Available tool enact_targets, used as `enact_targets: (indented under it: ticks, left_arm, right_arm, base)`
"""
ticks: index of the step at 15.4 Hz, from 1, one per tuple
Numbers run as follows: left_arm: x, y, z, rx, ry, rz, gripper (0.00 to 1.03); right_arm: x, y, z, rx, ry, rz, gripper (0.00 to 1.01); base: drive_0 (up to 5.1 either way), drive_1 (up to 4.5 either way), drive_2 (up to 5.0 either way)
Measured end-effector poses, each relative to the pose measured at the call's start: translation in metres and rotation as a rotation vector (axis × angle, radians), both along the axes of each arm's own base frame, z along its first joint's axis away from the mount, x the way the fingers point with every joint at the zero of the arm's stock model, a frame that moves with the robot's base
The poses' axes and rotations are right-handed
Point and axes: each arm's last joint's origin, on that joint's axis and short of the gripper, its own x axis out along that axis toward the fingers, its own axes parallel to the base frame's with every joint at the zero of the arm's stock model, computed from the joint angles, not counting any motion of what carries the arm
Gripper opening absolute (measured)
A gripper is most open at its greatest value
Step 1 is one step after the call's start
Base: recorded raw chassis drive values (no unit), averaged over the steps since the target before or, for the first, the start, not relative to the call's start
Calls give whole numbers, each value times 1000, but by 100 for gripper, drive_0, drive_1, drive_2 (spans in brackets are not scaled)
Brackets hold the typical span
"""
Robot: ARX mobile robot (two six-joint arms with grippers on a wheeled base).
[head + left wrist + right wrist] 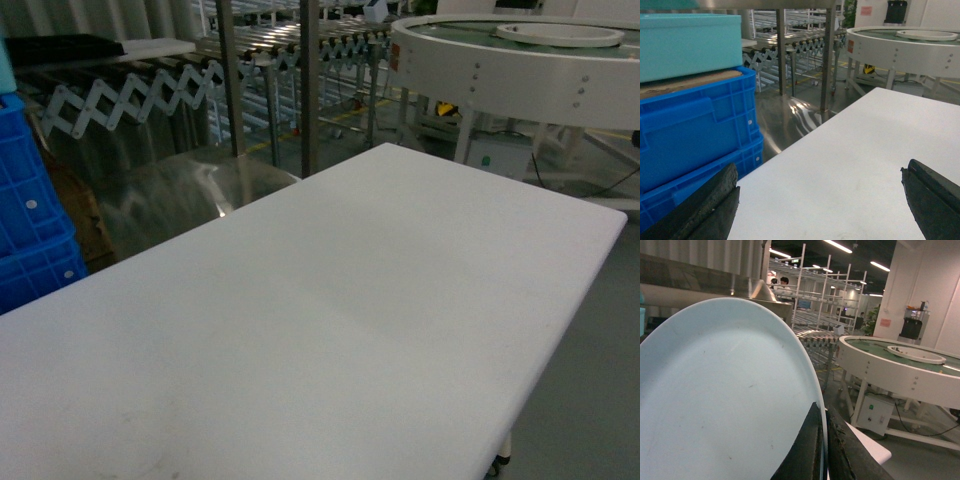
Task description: Place blue tray on left shelf second layer neatly
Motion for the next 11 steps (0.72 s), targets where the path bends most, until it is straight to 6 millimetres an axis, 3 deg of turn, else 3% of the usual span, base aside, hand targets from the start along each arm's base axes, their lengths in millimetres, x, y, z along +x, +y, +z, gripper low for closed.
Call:
enact_targets:
  ticks: [11]
  left_arm:
    - [0, 0, 0, 0, 0, 0, 98]
  right_arm:
    - [0, 0, 0, 0, 0, 0, 2]
  base:
    - [-157, -157, -157]
